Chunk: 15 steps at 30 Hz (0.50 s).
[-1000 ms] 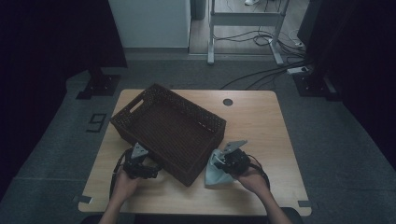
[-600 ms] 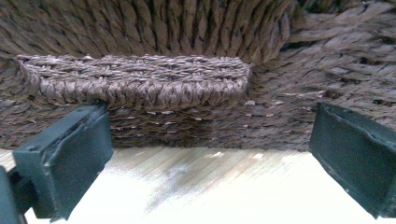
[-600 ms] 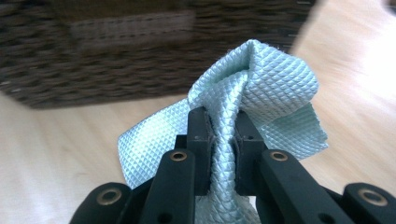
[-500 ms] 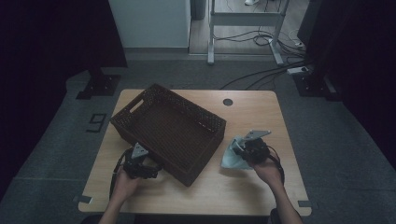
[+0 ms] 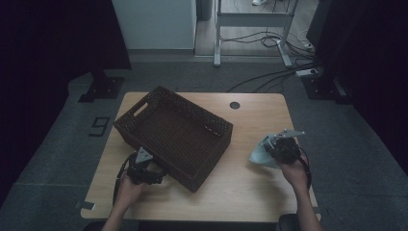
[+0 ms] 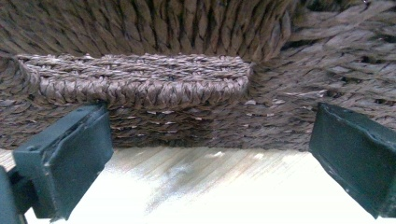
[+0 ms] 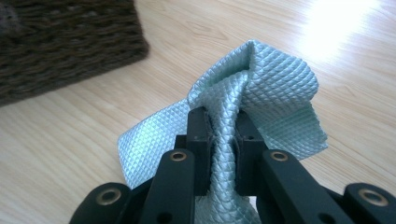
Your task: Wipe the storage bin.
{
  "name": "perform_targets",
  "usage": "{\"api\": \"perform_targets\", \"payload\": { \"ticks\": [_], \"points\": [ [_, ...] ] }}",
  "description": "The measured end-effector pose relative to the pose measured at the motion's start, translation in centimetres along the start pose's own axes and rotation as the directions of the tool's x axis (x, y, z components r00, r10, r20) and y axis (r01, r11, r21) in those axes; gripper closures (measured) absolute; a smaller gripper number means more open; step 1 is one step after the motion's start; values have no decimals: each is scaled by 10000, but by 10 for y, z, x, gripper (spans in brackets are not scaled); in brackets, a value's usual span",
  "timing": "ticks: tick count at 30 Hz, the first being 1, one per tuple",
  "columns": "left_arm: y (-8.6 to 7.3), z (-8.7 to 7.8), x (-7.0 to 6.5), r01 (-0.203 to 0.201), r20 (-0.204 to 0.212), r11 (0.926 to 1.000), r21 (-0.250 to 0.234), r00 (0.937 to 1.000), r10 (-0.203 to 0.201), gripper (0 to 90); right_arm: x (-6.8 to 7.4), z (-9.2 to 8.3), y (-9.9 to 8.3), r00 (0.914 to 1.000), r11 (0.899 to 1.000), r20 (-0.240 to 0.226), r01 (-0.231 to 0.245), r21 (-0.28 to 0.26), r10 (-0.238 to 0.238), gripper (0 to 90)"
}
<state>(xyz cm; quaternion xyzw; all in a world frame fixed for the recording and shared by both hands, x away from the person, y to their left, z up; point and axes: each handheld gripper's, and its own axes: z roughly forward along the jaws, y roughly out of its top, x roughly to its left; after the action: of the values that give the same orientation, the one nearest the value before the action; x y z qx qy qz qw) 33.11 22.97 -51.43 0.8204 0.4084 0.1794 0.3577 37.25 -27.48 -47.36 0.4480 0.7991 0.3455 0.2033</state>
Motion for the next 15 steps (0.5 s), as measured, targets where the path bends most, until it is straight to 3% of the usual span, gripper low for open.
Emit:
{"api": "perform_targets", "payload": {
  "ticks": [6, 15],
  "points": [
    [0, 0, 0, 3, 1, 10000, -9, 10000, -3, 0, -7, 10, -9, 9996, 9993, 132, -248, 286, 244, 779],
    [0, 0, 1, 32, -10, 10000, 16, 10000, -32, 0, -3, 32, -18, 10000, 9947, -53, -8, 1031, 14, 727]
  ]
}}
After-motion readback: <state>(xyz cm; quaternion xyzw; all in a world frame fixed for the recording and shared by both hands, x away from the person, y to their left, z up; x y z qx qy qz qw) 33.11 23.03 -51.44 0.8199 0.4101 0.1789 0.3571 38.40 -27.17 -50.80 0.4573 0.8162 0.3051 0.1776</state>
